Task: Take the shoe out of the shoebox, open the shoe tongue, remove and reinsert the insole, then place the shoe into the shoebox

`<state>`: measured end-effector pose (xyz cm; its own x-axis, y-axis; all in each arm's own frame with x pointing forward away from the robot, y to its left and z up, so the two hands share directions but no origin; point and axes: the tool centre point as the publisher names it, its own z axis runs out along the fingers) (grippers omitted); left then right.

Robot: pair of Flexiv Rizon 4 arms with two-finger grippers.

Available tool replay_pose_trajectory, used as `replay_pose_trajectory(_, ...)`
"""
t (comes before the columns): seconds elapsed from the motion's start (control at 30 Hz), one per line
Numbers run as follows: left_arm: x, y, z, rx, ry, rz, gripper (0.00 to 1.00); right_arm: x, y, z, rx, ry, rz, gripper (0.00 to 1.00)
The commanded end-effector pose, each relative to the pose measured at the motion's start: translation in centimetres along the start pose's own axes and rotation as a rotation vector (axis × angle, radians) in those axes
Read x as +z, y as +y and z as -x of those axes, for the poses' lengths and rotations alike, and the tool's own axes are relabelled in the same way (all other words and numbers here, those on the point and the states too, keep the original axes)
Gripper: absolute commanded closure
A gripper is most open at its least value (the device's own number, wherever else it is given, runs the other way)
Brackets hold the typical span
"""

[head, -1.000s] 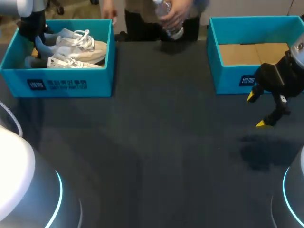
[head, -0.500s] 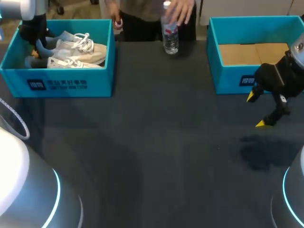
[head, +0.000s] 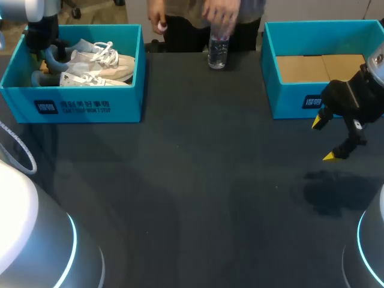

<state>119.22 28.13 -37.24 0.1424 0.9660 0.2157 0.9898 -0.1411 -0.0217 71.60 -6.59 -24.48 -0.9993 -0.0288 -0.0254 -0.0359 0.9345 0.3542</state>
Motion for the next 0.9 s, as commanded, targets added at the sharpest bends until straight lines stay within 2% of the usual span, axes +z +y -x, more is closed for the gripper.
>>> replay_pose_trajectory(0.03, -1.3, -0.7, 0.1, 0.0, -0.005, 0.009, 0.0, 0.1, 0.0, 0.0, 0.001, -0.001, -0.002, 0.0)
replay_pose_trajectory(0.17, -2.3, -0.9, 0.3, 0.003, -0.024, 0.024, 0.0, 0.1, 0.0, 0.0, 0.001, -0.001, -0.002, 0.0)
replay_pose_trajectory(0.2, -2.7, -1.0, 0.4, 0.005, -0.029, 0.029, 0.15, 0.1, 0.0, 0.0, 0.001, -0.001, -0.002, 0.0)
replay_pose_trajectory(0.23, -3.1, -1.0, 0.4, -0.001, -0.036, 0.035, 0.18, 0.1, 0.0, 0.0, 0.001, -0.001, -0.002, 0.0)
replay_pose_trajectory(0.27, -3.4, -1.0, 0.4, -0.004, -0.043, 0.035, 0.16, 0.1, 0.0, 0.0, 0.001, -0.001, -0.002, 0.0)
replay_pose_trajectory(0.37, -4.6, -1.0, 0.3, -0.017, -0.066, 0.042, 0.03, 0.1, 0.0, 0.0, 0.001, -0.001, -0.002, 0.0)
replay_pose_trajectory(0.4, -5.0, -1.0, 0.2, -0.022, -0.069, 0.045, 0.01, 0.1, 0.0, 0.0, 0.001, -0.001, -0.002, 0.0)
replay_pose_trajectory(0.63, -7.9, -1.9, -0.2, -0.054, -0.105, 0.069, 0.0, 0.1, 0.0, 0.0, 0.001, -0.001, -0.002, 0.0)
replay_pose_trajectory(0.9, -10.5, -3.6, -0.5, -0.077, -0.162, 0.056, 0.0, 0.1, 0.0, 0.0, 0.001, -0.001, -0.002, 0.0)
